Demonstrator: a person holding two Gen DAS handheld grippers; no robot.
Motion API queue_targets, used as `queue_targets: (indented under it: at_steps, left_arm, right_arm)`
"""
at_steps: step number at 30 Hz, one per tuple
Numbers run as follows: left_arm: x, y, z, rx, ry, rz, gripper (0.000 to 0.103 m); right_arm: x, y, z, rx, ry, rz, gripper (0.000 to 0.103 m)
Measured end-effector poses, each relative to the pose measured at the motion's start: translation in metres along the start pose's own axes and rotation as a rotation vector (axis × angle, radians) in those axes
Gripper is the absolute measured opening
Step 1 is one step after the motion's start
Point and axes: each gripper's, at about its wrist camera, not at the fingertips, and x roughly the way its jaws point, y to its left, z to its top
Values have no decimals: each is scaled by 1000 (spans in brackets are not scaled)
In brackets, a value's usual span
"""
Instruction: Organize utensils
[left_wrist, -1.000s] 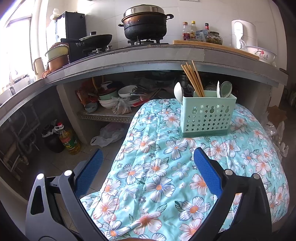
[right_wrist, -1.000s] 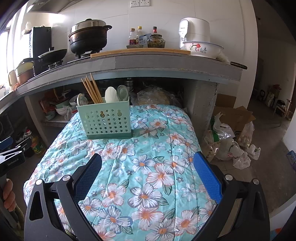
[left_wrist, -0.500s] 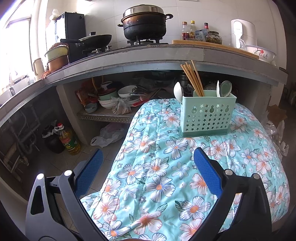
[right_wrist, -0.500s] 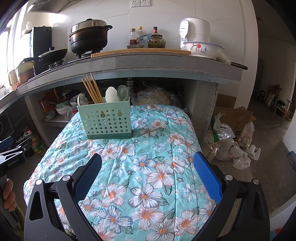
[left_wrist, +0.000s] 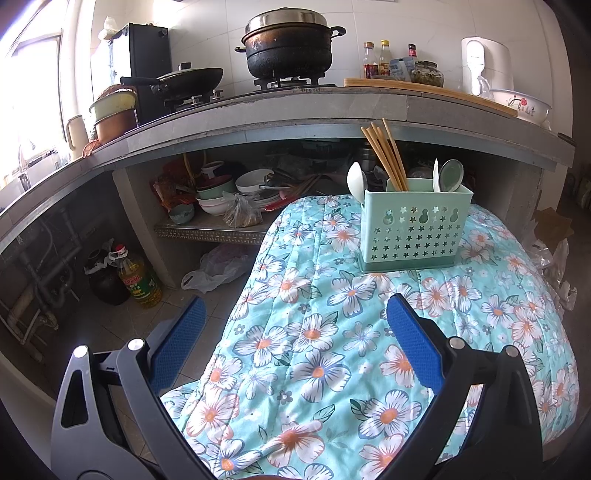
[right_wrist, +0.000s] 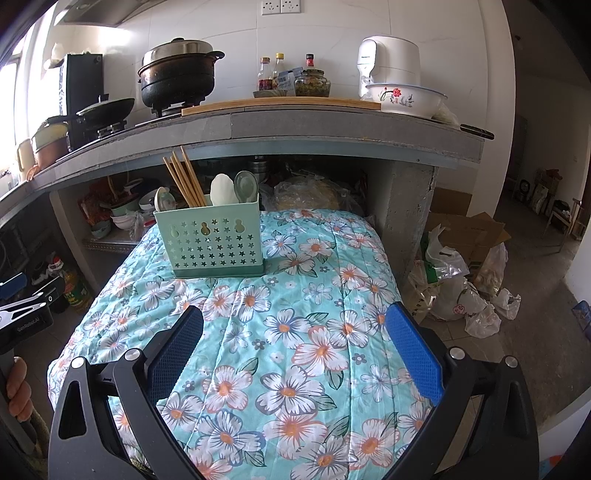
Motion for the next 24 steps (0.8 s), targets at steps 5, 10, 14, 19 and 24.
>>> queue_targets:
  at_steps: [5, 10, 14, 19, 24]
  left_arm:
    - [0, 0, 0, 1, 0, 0, 95]
    - [0, 0, 0, 2, -1, 0, 95]
    - [1, 1, 0, 2, -2, 0, 95]
    - [0, 0, 0, 2, -2, 0, 95]
    - [0, 0, 1, 4, -2, -1, 95]
  right_arm:
    - [0, 0, 0, -2, -1, 1, 96]
    - [0, 1, 2, -5, -2, 4, 96]
    - [0, 1, 3, -6, -2, 5, 96]
    - [0, 2, 3, -7, -4, 5, 96]
    - [0, 1, 6, -11, -5, 7, 96]
